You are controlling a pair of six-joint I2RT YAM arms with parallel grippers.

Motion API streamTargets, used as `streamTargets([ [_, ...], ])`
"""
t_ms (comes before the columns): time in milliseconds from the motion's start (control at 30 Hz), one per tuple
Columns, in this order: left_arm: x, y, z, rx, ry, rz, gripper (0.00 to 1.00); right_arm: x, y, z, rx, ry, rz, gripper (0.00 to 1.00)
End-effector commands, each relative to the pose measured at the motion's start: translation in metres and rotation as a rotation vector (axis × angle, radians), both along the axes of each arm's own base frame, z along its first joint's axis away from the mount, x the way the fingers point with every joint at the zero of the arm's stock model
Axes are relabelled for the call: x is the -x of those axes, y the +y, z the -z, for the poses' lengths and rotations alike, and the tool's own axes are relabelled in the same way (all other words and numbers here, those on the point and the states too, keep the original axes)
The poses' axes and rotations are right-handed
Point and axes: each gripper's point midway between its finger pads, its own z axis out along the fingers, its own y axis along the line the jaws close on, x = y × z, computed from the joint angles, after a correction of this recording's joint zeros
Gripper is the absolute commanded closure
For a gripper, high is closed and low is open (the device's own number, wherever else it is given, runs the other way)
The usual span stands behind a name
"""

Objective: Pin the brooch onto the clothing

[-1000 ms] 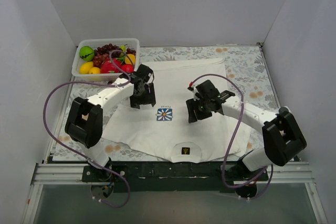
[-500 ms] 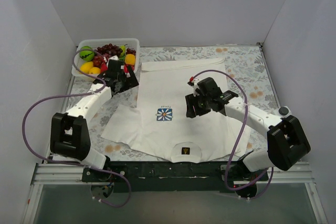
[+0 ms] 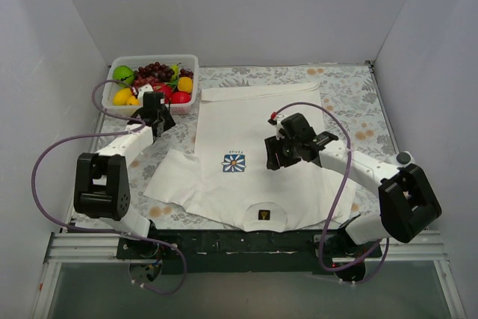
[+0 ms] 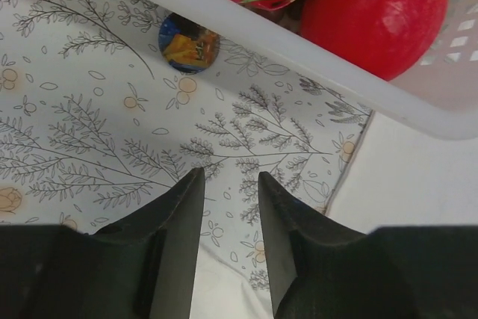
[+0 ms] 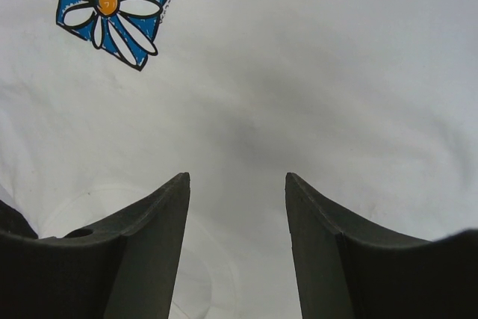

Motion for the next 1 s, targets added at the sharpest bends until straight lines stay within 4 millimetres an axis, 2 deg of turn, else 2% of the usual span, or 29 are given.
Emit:
streamTargets([
  [0, -0.007, 0.023, -0.004, -0.016, -0.065, -0.09, 0.72, -0.006, -0.002, -0.004, -0.01, -0.041, 0.012, 0.38],
  [167, -0.006, 0.036, 0.002, 0.123, -0.096, -0.201, 0.74, -0.008, -0.004, -0.004, -0.01, -0.046, 0.019, 0.38],
  [233, -0.008, 0.031, -0.004, 0.245, -0.147, -0.234, 0.77, -0.007, -0.005, -0.004, -0.007, -0.048, 0.022, 0.38],
  [267, 0.0, 0.046, 0.007, 0.283, -0.142, -0.292, 0.78, -0.007, -0.005, -0.005, -0.008, -0.053, 0.023, 0.38],
  [300, 0.003, 0.04, 0.008, 0.368, -0.144, -0.294, 0.79, -0.008, -0.006, -0.005, -0.01, -0.055, 0.023, 0.38],
  [333, -0.004, 0.041, 0.001, 0.412, -0.206, -0.296, 0.8, -0.007, -0.007, -0.004, -0.007, -0.054, 0.024, 0.38],
  [367, 0.001, 0.048, 0.009, 0.442, -0.201, -0.32, 0.81, -0.007, -0.007, -0.005, -0.009, -0.058, 0.026, 0.38],
  [433, -0.002, 0.047, 0.009, 0.51, -0.222, -0.324, 0.84, -0.007, -0.007, -0.005, -0.01, -0.059, 0.026, 0.38],
  [500, -0.002, 0.057, 0.017, 0.519, -0.218, -0.358, 0.88, -0.008, -0.009, -0.004, -0.006, -0.062, 0.031, 0.38],
  [533, -0.006, 0.054, 0.015, 0.55, -0.224, -0.332, 0.88, -0.008, -0.009, -0.006, -0.009, -0.066, 0.031, 0.38],
  [633, -0.011, 0.063, 0.013, 0.581, -0.264, -0.346, 0.89, -0.01, -0.01, -0.006, -0.007, -0.071, 0.036, 0.38],
  [733, -0.015, 0.074, 0.015, 0.612, -0.296, -0.379, 0.95, -0.011, -0.01, -0.006, -0.007, -0.073, 0.036, 0.38],
  [800, -0.017, 0.08, 0.028, 0.625, -0.264, -0.409, 1.0, -0.012, -0.01, -0.006, -0.007, -0.073, 0.039, 0.38],
  [967, -0.029, 0.083, 0.043, 0.664, -0.237, -0.437, 1.0, -0.013, -0.01, -0.007, -0.004, -0.074, 0.039, 0.38],
])
